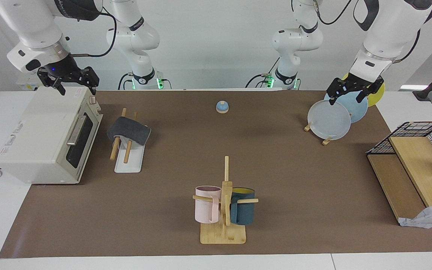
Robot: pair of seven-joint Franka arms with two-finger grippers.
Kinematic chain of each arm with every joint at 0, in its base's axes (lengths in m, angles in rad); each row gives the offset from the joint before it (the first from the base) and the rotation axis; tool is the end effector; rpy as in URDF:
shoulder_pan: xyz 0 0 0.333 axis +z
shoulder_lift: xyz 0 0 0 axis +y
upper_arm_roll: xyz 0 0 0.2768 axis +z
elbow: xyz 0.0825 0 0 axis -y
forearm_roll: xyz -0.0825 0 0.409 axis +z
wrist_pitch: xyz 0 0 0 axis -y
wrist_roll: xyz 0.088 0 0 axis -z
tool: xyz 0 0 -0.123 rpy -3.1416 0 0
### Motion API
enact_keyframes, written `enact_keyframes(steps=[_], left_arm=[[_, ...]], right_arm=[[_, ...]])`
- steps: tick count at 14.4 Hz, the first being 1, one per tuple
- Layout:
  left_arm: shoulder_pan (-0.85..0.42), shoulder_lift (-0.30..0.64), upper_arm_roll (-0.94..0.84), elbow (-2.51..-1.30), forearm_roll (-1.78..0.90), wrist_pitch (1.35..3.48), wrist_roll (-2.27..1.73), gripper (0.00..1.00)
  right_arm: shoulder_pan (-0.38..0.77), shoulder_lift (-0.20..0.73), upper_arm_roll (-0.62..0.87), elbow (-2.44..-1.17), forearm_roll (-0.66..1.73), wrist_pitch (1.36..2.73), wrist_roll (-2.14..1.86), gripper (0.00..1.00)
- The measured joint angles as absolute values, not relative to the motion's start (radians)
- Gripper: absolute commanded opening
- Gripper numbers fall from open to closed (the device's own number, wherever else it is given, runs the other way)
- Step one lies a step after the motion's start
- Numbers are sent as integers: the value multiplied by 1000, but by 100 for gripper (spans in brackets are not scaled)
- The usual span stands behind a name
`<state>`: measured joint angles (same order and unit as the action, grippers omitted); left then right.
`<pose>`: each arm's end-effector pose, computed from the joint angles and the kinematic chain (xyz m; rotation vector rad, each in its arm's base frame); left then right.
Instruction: Fold towel and hang on rack
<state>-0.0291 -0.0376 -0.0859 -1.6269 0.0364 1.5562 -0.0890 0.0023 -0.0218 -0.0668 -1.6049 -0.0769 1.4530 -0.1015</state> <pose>0.5631 -0.0612 0.5618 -3.0982 0.0402 0.0450 0.5559 -0.0464 0.5560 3.0698 0.0507 -0.2090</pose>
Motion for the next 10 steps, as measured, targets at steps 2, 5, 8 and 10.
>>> enact_keyframes(steps=[2,5,8,10], left_arm=[[-28,-38,-86,-1627,36,1556,-89,100],[-10,-38,-88,-1627,35,1556,-89,100],[26,-38,-112,-1627,18,1556,-89,100],[43,-38,-132,-1627,14,1556,-89,100]], right_arm=[[2,-4,-67,-1603,-77,1453,-99,100],[2,0,-67,-1595,-77,1434,-99,100],[-6,-3,-67,-1586,-77,1430,-96,100],[-17,-3,-65,-1583,-77,1430,-96,100]])
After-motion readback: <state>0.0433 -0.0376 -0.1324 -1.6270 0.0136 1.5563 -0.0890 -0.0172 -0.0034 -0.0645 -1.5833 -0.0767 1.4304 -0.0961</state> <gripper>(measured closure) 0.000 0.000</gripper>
